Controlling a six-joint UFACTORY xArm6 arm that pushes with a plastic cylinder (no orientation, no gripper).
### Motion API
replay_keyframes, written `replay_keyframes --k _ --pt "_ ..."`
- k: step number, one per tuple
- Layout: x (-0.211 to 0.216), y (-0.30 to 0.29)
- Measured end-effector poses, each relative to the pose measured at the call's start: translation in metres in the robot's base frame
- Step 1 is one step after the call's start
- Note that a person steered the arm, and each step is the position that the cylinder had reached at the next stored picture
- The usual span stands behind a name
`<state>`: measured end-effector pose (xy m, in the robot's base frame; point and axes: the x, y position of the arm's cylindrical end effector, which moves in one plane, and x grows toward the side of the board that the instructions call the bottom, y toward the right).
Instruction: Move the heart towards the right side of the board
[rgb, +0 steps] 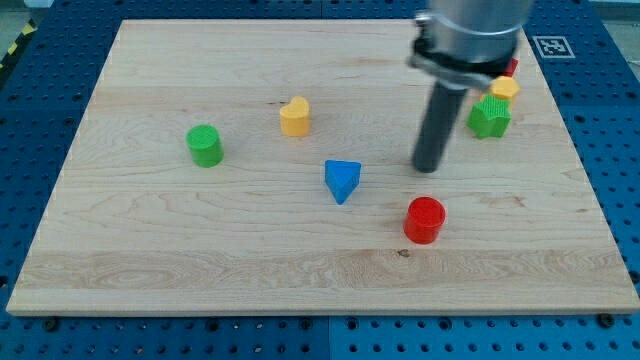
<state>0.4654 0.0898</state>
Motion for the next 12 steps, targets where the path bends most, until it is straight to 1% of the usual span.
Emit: replay_keyframes --k 2,3,4,5,6,7,8,11,12 --pt "-0.006 -0.161" --pt "-0.038 -0.186" --pt "-0.07 -0.192" --pt "-0.087 -0.195" --pt "-0.092 -0.188" --pt "-0.088 -0.164" --pt "-0.073 -0.131" --pt "-0.005 -0.037" --pt "0.024 -0.008"
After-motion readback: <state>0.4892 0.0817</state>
